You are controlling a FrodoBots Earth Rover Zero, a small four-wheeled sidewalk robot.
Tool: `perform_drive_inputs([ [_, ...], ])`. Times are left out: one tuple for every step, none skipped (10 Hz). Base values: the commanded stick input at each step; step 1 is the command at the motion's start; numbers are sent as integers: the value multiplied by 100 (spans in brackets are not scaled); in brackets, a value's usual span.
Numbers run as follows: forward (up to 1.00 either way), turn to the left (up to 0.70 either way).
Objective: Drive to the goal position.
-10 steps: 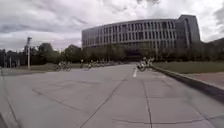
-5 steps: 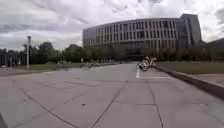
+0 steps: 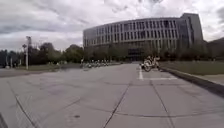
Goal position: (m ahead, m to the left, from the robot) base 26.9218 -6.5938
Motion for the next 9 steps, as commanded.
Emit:
perform_drive_inputs([
  [70,1],
  [70,1],
  [70,1],
  [70,1],
  [70,1],
  [70,1],
  [70,1],
  [70,1],
  [70,1],
])
